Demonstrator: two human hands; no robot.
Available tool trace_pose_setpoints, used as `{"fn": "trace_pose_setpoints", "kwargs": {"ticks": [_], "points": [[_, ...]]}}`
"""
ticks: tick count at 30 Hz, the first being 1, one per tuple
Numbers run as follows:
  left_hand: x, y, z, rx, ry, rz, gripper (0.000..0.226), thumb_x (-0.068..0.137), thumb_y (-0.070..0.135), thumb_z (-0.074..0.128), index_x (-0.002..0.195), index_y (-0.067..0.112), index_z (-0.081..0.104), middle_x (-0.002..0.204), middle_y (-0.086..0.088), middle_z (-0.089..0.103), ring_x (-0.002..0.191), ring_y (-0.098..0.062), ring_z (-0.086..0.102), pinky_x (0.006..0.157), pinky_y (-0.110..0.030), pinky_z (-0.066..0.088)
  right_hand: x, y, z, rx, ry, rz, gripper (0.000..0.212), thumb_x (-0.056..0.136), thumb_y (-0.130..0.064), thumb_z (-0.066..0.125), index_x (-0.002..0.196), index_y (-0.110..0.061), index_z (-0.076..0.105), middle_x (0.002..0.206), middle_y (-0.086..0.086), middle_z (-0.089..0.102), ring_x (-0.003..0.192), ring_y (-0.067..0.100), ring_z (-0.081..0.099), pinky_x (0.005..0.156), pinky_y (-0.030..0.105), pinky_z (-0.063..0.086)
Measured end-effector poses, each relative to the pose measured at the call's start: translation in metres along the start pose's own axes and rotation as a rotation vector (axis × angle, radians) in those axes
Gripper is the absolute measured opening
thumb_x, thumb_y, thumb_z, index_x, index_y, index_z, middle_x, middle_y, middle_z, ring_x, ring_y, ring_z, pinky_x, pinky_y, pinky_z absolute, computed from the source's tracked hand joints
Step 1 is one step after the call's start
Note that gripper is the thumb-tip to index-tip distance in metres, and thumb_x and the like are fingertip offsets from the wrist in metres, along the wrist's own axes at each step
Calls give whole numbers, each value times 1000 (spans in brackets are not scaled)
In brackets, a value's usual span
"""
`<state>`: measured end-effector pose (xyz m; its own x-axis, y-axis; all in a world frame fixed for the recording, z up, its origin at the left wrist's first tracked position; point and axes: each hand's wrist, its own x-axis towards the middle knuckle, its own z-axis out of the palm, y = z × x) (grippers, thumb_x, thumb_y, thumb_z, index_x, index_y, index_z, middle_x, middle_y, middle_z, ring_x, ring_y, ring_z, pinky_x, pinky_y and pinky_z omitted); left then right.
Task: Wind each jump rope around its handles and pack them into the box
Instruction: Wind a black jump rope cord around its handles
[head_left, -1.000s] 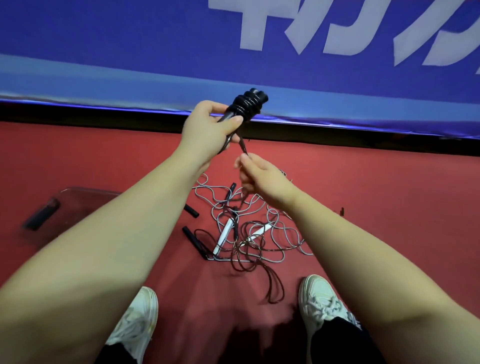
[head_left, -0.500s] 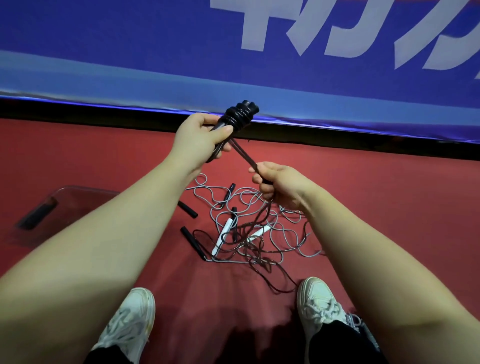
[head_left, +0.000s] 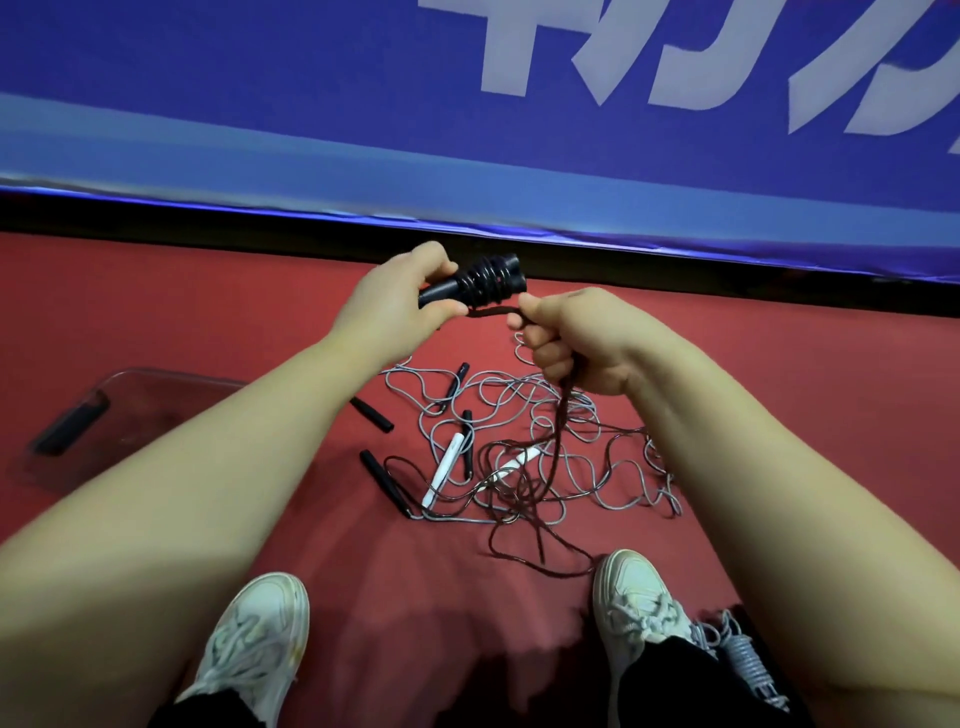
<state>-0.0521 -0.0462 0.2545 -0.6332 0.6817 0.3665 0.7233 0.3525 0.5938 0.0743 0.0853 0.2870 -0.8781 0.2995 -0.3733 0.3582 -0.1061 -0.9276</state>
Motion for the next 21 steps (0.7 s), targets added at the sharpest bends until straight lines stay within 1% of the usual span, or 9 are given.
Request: {"fn": "trace_pose_setpoints", "kwargs": {"ticks": [4, 8, 10, 12, 13, 14, 17, 19, 21], "points": [[-3, 3, 6, 145, -43, 50, 27, 84, 22, 68, 104, 11, 53, 116, -7, 61, 104, -29, 56, 84, -40, 45, -2, 1, 10, -12, -39, 16, 33, 103, -22, 32, 77, -12, 50, 40, -11, 33, 32, 0, 23, 33, 11, 19], [-5, 6, 9, 186, -103, -17, 38, 86, 26, 67, 113, 11, 45, 97, -9, 61, 88, -32, 57, 74, -39, 45, -4, -2, 10, 104, -102, 66, 32, 103, -20, 29, 81, -11, 51, 41, -11, 30, 33, 0, 21, 32, 11, 18], [-8, 3, 10, 209, -127, -61, 40, 85, 30, 68, 108, 10, 43, 93, -7, 59, 82, -29, 54, 69, -36, 41, -5, -3, 11, 155, -144, 99, 32, 102, -18, 28, 85, -7, 53, 42, -11, 29, 33, 1, 21, 33, 11, 18], [-12, 0, 12, 266, -173, -48, 35, 86, 31, 66, 103, 11, 44, 89, -8, 56, 80, -28, 51, 65, -34, 36, -6, -3, 12, 81, -153, 101, 30, 101, -16, 32, 87, -5, 56, 44, -10, 30, 34, 2, 23, 35, 13, 20], [-14, -1, 12, 308, -200, -12, 32, 87, 31, 65, 101, 12, 44, 88, -8, 56, 82, -30, 53, 63, -34, 35, -7, -3, 12, -49, -123, 74, 27, 100, -17, 37, 87, -4, 57, 45, -8, 32, 36, 3, 25, 36, 15, 22], [-16, -2, 13, 356, -226, 36, 29, 87, 31, 64, 98, 13, 45, 88, -9, 57, 85, -32, 54, 62, -34, 34, -8, -4, 11, -276, -69, 24, 24, 98, -19, 45, 88, -3, 60, 48, -5, 36, 39, 6, 28, 38, 18, 23], [-23, 3, 14, 506, -327, 177, 26, 88, 32, 62, 101, 12, 51, 94, -10, 61, 92, -34, 56, 64, -36, 35, -10, -6, 8, -1236, 107, -230, 20, 91, -28, 58, 93, -10, 67, 73, 4, 59, 62, 17, 50, 52, 27, 35], [-27, 7, 19, 536, -426, 221, 29, 87, 33, 63, 108, 14, 55, 99, -9, 63, 97, -32, 57, 71, -37, 41, -12, -6, 9, -1501, 74, -380, 19, 87, -29, 63, 104, -20, 65, 88, 0, 63, 82, 18, 55, 66, 29, 41], [-31, 9, 24, 500, -518, 211, 32, 86, 32, 65, 113, 17, 59, 102, -7, 66, 101, -28, 58, 76, -34, 45, -14, -6, 12, -1623, 6, -456, 25, 85, -28, 66, 109, -27, 62, 92, -8, 52, 89, 17, 52, 70, 30, 42]]}}
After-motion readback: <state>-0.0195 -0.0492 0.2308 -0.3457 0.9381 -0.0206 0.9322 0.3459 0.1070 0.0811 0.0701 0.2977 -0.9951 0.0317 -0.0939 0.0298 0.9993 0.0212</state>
